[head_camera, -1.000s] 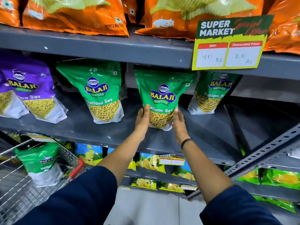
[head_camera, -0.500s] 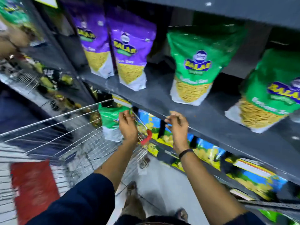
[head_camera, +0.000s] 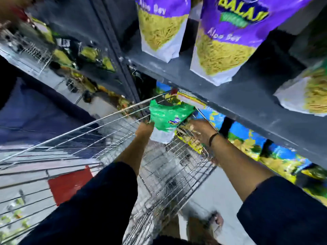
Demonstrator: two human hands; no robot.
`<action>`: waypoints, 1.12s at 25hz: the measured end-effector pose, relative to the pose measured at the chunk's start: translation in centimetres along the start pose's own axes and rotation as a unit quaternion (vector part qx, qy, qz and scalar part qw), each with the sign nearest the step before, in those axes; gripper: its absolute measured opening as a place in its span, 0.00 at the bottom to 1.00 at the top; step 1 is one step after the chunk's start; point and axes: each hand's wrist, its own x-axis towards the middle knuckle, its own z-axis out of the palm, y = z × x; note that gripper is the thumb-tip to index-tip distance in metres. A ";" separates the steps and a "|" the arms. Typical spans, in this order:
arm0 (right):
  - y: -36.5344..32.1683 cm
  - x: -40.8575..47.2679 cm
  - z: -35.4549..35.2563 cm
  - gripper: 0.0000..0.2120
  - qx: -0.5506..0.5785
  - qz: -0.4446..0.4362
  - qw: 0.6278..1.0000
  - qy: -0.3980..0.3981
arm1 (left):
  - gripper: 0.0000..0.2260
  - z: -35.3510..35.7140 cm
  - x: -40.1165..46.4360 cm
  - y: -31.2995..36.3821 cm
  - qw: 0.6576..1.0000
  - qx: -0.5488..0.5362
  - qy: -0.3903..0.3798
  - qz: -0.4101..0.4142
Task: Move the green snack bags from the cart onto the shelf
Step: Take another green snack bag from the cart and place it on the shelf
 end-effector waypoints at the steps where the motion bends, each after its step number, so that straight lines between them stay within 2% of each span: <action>1: -0.3 0.6 0.5 0.13 0.001 0.005 1.000 -0.001 | 0.21 0.0 0.3 0.7 1.000 -0.012 -0.008 0.001; 4: -0.7 2.2 2.1 0.10 -0.008 0.024 1.000 -0.010 | 0.18 0.5 1.6 2.1 0.999 0.022 -0.006 0.025; 8: 0.3 2.5 3.0 0.12 -0.014 0.017 0.999 0.031 | 0.15 1.4 2.0 1.6 0.991 0.068 0.086 0.076; 12: 1.2 2.5 4.5 0.03 -0.045 0.010 0.999 -0.017 | 0.10 1.5 1.6 0.3 0.979 0.103 0.143 0.099; 13: 1.3 2.5 4.8 0.05 -0.032 0.004 0.999 -0.011 | 0.10 1.5 1.2 0.0 0.977 0.100 0.157 0.104; 15: 1.6 1.9 4.6 0.14 -0.012 -0.009 1.000 0.000 | 0.09 1.7 -0.4 -1.0 0.977 0.069 0.166 0.116; 17: 2.0 0.8 3.6 0.16 0.013 -0.018 1.000 0.011 | 0.04 1.7 -2.5 -1.5 0.980 -0.011 0.134 0.145; 19: 3.1 -0.8 1.8 0.20 0.038 -0.026 0.999 0.015 | 0.09 1.4 -6.2 -1.2 0.975 -0.111 0.100 0.163; 22: 3.8 -5.1 -1.6 0.25 0.030 -0.108 0.993 -0.023 | 0.12 0.0 -13.4 -0.4 0.958 -0.148 0.091 0.230; 24: 3.7 -8.6 -4.4 0.17 0.005 -0.192 0.979 -0.073 | 0.11 -0.2 -18.5 0.1 0.939 -0.161 0.078 0.293; 26: 3.4 -12.6 -7.6 0.04 -0.037 -0.264 0.959 -0.100 | 0.10 0.5 -23.5 0.8 0.920 -0.184 0.067 0.339; 28: 3.3 -16.1 -11.0 0.04 -0.056 -0.320 0.941 -0.093 | 0.10 2.1 -27.8 2.0 0.908 -0.204 0.055 0.361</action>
